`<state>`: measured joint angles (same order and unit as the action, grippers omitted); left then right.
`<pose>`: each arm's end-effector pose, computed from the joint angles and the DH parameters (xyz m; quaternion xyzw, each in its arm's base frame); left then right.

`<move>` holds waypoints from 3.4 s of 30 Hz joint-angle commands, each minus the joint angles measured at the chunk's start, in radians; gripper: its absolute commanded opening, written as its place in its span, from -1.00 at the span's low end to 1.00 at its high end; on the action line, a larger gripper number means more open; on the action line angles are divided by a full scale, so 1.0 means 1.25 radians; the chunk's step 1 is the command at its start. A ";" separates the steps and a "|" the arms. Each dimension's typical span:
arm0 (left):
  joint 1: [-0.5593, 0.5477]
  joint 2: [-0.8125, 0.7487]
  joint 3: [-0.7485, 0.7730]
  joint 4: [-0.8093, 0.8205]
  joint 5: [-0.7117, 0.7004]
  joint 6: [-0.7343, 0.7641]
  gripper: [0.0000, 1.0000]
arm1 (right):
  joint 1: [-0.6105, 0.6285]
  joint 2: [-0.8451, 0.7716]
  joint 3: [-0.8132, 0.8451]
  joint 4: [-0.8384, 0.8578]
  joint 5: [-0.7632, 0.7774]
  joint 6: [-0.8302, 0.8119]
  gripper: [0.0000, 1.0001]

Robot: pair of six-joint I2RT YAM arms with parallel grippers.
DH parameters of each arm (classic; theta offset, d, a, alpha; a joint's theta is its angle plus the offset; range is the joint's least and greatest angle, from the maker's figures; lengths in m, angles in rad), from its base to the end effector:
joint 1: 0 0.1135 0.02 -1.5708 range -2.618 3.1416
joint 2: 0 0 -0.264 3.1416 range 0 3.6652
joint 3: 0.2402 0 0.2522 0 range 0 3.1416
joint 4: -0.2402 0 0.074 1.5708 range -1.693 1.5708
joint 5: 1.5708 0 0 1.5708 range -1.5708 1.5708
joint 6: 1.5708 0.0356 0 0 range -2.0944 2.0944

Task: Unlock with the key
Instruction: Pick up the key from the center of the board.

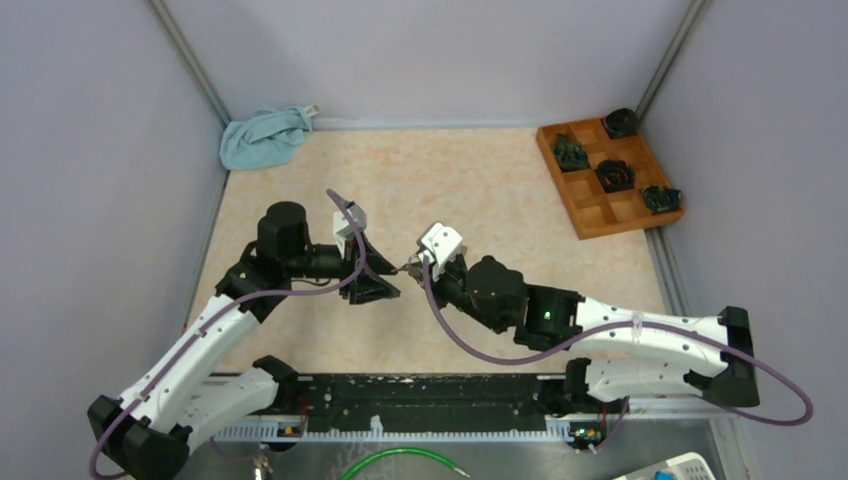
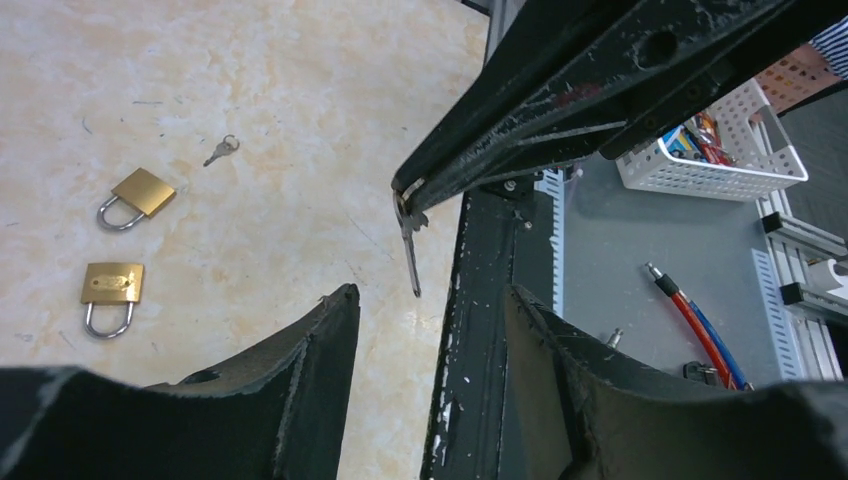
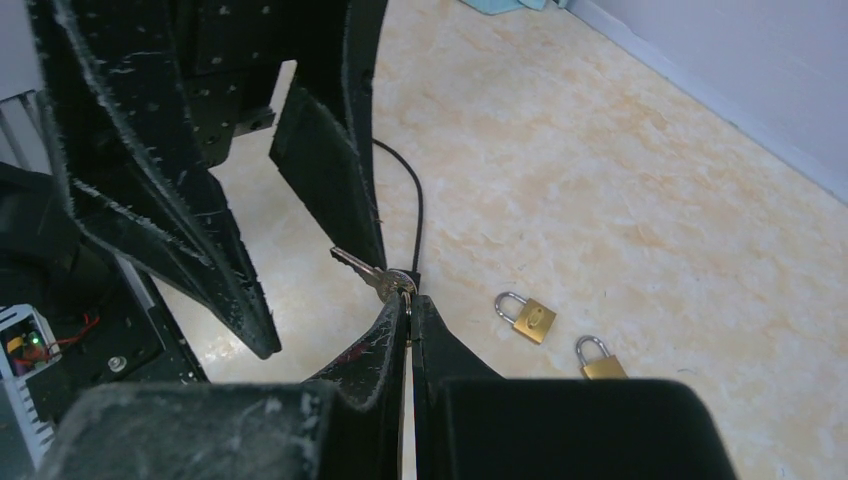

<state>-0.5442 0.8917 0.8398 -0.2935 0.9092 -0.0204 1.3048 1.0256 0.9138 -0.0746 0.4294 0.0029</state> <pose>0.1498 -0.1235 0.3337 0.4342 0.6446 -0.4889 0.3961 0.0768 0.2255 0.3518 -0.3476 0.6808 0.2491 0.5947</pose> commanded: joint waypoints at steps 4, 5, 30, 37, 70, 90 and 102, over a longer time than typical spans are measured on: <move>0.030 0.018 0.034 0.011 0.098 -0.031 -0.04 | 0.040 0.020 0.057 0.013 0.041 -0.039 -1.00; 0.033 0.019 0.035 0.008 0.104 -0.029 -0.09 | 0.042 0.022 0.058 0.012 0.042 -0.042 -1.00; 0.052 0.090 0.163 -0.284 0.068 0.314 -1.00 | -0.078 -0.064 -0.019 0.047 -0.297 0.104 0.22; 0.052 0.156 0.209 -0.452 0.132 0.397 -1.00 | -0.332 -0.078 -0.039 0.128 -0.759 0.231 0.38; 0.052 0.158 0.244 -0.472 0.169 0.419 -1.00 | -0.360 0.120 -0.017 0.260 -0.937 0.302 -0.85; 0.052 0.165 0.271 -0.465 0.162 0.410 -1.00 | -0.360 0.087 -0.035 0.206 -0.895 0.279 -0.92; 0.052 0.166 0.272 -0.448 0.156 0.398 -1.00 | -0.360 0.089 -0.051 0.244 -0.913 0.307 -0.38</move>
<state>-0.4816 1.1007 1.1500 -0.8734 1.0874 0.4828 0.8589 1.1610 0.8570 0.1650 -0.7010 0.3714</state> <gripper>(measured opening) 0.005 0.296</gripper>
